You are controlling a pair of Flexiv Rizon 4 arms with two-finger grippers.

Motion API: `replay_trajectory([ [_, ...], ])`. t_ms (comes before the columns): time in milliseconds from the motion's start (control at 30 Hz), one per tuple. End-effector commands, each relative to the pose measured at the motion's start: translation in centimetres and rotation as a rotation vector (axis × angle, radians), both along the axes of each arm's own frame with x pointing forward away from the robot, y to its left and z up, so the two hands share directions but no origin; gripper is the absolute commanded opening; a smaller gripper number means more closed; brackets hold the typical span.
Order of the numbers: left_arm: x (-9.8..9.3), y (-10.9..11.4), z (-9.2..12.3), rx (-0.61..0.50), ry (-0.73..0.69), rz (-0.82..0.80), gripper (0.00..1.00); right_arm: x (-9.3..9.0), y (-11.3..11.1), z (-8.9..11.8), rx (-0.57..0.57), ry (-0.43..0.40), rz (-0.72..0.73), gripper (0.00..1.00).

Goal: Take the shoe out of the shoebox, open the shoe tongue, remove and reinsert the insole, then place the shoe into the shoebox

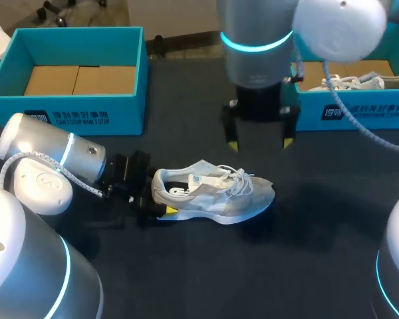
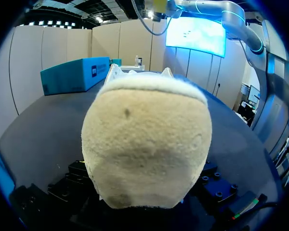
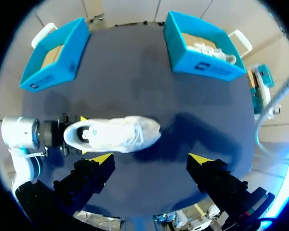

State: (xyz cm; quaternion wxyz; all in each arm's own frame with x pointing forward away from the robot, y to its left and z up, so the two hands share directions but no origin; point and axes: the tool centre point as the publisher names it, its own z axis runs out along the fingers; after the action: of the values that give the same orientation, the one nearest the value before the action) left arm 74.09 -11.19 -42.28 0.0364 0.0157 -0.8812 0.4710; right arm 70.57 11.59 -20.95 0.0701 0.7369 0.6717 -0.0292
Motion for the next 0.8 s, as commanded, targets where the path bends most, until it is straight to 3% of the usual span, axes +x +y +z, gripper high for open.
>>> replay_trajectory([
  [33, 0.12, 0.01, -0.02, 0.005, 0.001, 0.001, 0.0, -1.15, 1.73, -1.39, -0.036, -0.004, -0.029, 1.0],
  [767, 0.12, 0.01, -0.02, 0.005, 0.001, 0.001, 0.0, -1.43, 1.93, -1.62, -0.03, 0.001, -0.034, 1.0],
  [800, 0.12, 0.01, -0.02, 0.005, 0.001, 0.001, 0.0, -0.96, 2.36, -2.06, -0.007, -0.045, -0.04, 1.0],
])
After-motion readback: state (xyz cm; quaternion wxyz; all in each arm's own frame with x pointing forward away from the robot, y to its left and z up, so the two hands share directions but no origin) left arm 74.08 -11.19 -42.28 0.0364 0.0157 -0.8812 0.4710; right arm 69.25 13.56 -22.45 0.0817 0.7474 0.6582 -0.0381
